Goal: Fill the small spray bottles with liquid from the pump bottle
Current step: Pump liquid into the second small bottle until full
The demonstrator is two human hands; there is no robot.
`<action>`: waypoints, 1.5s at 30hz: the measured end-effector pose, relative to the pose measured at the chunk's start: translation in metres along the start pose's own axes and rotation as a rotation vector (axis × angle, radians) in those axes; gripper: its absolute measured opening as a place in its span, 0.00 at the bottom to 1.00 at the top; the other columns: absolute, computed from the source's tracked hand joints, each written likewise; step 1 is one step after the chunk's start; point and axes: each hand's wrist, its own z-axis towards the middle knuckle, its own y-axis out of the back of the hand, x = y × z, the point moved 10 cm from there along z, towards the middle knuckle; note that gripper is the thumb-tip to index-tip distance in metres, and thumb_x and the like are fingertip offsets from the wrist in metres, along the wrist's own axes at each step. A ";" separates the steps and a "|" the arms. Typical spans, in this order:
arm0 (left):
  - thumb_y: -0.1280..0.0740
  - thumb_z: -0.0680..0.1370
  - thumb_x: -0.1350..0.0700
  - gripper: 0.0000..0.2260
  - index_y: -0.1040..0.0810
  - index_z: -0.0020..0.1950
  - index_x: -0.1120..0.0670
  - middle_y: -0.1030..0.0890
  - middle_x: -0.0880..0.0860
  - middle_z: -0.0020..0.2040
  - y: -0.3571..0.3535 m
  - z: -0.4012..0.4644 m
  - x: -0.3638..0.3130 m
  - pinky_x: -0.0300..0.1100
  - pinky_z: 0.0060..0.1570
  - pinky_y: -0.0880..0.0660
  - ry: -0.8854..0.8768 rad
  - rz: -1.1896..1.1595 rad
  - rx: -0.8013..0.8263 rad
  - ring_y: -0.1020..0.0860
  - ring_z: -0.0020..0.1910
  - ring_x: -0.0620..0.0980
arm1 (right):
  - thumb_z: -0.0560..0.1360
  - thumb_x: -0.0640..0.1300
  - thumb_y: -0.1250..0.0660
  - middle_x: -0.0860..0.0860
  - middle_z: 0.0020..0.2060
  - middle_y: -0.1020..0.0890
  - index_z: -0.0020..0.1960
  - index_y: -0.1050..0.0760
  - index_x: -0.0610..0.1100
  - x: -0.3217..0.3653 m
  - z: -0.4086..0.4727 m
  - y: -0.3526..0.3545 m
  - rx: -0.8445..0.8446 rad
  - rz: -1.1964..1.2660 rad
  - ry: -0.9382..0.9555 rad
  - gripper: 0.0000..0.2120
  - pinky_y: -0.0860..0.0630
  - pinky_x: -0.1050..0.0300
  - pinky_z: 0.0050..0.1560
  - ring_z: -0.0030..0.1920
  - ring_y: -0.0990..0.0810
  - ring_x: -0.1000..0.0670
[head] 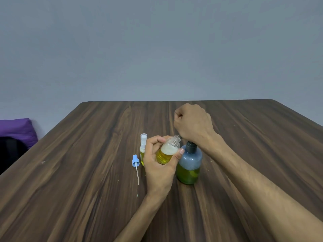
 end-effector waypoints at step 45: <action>0.20 0.70 0.70 0.21 0.25 0.56 0.58 0.14 0.58 0.55 0.000 -0.002 -0.005 0.41 0.57 0.19 -0.053 0.005 0.006 0.14 0.55 0.54 | 0.71 0.39 0.41 0.50 0.32 0.17 0.34 0.21 0.43 0.002 -0.001 0.004 0.008 -0.007 -0.012 0.12 0.20 0.46 0.45 0.38 0.20 0.43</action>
